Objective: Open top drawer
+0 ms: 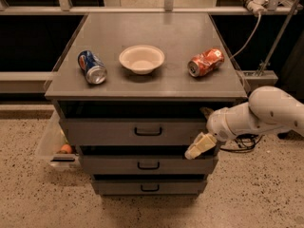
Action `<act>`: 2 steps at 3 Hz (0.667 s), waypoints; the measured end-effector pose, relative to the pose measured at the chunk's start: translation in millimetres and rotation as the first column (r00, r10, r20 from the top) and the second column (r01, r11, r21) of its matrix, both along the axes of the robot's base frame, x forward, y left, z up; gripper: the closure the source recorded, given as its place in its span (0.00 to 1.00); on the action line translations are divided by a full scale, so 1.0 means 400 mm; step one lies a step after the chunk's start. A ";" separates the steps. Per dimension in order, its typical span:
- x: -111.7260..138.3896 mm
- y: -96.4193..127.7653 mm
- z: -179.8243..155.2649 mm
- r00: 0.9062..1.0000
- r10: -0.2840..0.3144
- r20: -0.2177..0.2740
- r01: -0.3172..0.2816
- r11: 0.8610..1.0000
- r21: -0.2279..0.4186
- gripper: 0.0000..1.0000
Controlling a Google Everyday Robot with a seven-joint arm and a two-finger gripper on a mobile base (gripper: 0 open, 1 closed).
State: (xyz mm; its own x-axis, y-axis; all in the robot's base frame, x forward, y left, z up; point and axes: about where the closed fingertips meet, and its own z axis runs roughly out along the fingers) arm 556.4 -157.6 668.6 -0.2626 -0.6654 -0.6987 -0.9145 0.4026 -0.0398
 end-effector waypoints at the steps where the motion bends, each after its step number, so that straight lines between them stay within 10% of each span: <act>1: -0.014 0.000 0.003 0.999 0.025 -0.039 -0.026 0.999 -0.029 0.00; 2: -0.067 -0.012 0.005 0.991 0.065 -0.116 -0.074 0.995 -0.071 0.00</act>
Offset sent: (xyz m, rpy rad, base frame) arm -0.1780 -0.0619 0.0429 -0.4005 0.6497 0.3722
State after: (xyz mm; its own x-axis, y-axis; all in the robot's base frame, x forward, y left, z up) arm 529.6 -162.2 670.5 -0.2889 -0.7341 -0.6145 -0.9404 0.3378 0.0385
